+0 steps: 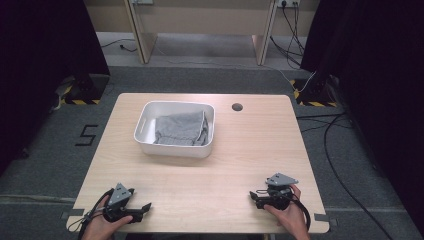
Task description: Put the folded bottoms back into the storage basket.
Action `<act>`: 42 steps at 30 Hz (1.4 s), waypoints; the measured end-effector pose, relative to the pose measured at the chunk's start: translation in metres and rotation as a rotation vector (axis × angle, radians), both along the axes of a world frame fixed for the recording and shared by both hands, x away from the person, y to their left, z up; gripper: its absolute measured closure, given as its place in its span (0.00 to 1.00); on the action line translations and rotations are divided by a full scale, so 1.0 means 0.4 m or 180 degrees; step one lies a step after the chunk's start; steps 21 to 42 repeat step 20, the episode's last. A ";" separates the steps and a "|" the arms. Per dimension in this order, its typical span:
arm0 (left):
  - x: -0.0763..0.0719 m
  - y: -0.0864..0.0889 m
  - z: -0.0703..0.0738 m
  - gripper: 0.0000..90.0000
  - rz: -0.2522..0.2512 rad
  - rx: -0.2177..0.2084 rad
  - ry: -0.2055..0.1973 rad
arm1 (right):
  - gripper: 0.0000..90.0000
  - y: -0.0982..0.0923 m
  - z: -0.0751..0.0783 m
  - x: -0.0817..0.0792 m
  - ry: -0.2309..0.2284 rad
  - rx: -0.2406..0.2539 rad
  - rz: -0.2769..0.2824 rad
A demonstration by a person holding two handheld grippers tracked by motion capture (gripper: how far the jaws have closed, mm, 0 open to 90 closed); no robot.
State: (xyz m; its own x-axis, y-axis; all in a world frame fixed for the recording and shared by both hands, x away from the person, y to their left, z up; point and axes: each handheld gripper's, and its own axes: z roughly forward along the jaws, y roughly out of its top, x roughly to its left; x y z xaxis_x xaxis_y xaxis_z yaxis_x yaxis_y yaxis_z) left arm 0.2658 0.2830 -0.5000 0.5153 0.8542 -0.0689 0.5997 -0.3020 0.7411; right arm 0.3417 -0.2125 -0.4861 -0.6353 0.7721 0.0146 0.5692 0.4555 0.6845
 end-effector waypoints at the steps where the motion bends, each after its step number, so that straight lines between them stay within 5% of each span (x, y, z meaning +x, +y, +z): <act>1: -0.002 -0.001 -0.002 0.16 0.0029 -0.0018 -0.0021 | 0.17 0.000 0.000 0.000 -0.0002 -0.0004 0.0001; 42: -0.011 -0.001 -0.010 0.15 0.0078 -0.0058 -0.0109 | 0.17 -0.001 -0.001 -0.002 -0.0010 -0.0004 -0.0019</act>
